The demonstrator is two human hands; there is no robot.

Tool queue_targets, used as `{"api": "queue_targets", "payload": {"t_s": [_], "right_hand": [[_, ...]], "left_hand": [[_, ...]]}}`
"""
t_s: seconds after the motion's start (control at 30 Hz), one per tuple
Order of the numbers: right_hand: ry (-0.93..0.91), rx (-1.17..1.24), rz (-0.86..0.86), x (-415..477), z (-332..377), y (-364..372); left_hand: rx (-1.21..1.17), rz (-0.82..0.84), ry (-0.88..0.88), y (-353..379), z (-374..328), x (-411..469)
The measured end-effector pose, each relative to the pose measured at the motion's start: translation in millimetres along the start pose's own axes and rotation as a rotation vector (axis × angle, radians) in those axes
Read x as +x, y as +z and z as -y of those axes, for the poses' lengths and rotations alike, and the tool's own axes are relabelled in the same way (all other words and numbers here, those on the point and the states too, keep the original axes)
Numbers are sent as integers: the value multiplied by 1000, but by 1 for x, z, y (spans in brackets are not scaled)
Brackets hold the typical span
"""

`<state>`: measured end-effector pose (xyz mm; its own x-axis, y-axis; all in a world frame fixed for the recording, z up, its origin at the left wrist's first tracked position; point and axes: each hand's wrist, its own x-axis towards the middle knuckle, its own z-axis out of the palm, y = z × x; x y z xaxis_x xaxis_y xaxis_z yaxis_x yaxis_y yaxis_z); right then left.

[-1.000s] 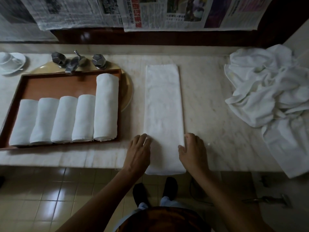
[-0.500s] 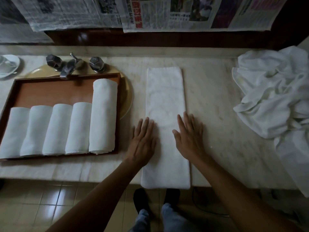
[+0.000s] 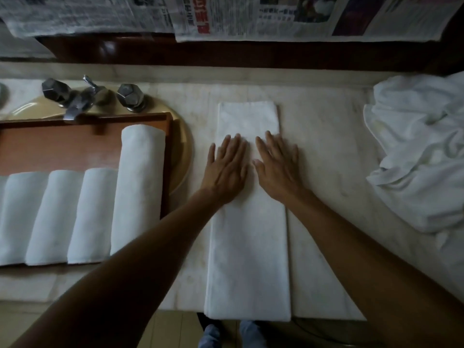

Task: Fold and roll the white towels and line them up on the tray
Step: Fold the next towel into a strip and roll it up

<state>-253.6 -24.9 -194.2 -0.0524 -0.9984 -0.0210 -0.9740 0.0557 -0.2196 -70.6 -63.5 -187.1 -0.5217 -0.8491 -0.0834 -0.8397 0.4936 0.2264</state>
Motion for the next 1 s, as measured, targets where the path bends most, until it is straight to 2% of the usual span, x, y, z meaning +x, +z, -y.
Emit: {"api": "queue_targets", "payload": {"t_s": [0.1, 0.2, 0.3, 0.4, 0.47, 0.7, 1.0], "right_hand": [[104, -54, -6, 10, -30, 3], [206, -20, -29, -1, -43, -7], [112, 39, -104, -56, -7, -10], [-2, 7, -42, -120, 35, 2], [-5, -41, -4, -128, 39, 10], [-53, -27, -63, -34, 13, 13], [-32, -34, 15, 99, -5, 2]], "left_hand": [[17, 64, -92, -1, 36, 15], [-15, -14, -154, -16, 38, 2], [-134, -120, -73, -18, 3, -55], [-154, -35, -7, 3, -18, -121], [-134, 7, 6, 18, -16, -132], [-79, -22, 7, 17, 14, -45], [-9, 77, -52, -13, 50, 86]]}}
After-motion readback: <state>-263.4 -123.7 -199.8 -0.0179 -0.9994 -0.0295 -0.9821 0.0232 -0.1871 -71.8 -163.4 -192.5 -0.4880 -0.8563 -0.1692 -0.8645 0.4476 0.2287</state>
